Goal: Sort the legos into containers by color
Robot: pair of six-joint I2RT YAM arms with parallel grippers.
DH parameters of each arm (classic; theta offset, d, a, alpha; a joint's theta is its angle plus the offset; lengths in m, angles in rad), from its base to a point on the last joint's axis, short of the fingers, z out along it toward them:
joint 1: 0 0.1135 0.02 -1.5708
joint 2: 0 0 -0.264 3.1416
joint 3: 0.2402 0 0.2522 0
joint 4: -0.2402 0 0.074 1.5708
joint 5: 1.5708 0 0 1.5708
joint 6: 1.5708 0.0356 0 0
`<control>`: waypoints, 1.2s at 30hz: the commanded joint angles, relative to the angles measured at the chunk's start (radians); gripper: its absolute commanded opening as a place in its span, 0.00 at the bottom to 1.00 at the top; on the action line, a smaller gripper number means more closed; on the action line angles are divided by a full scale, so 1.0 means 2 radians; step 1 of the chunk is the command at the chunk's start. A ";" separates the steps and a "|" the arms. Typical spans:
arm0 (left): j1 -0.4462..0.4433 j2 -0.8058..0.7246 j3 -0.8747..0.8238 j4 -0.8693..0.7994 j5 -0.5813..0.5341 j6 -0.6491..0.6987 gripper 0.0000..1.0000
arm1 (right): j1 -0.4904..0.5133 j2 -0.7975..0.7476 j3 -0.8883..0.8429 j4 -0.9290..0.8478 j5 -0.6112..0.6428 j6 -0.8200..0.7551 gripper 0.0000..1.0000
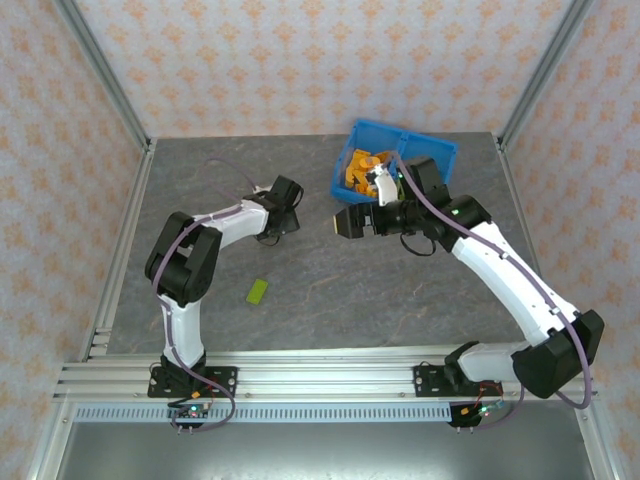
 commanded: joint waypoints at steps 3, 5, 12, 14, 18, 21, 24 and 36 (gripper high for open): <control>0.013 0.023 0.021 -0.005 -0.018 0.009 0.46 | 0.005 0.011 0.001 -0.010 -0.016 0.002 0.97; 0.014 0.020 0.021 -0.004 -0.017 0.010 0.35 | 0.005 0.017 0.002 -0.008 -0.017 0.007 0.97; 0.004 -0.028 0.042 -0.005 0.036 0.032 0.17 | 0.007 0.007 -0.002 0.008 0.013 0.019 0.94; -0.015 -0.053 0.074 -0.012 0.032 0.053 0.17 | 0.007 -0.009 -0.014 0.015 0.063 0.025 0.94; -0.054 -0.037 0.187 -0.021 0.026 0.115 0.17 | 0.007 -0.042 -0.035 0.030 0.162 0.038 0.94; -0.077 0.020 0.283 -0.010 0.030 0.155 0.16 | 0.007 -0.065 -0.052 0.045 0.225 0.056 0.95; -0.089 0.085 0.363 0.037 0.027 0.186 0.16 | 0.006 -0.079 -0.065 0.051 0.252 0.067 0.95; -0.090 0.342 0.680 0.089 0.011 0.214 0.23 | 0.006 -0.115 -0.087 0.035 0.267 0.078 0.95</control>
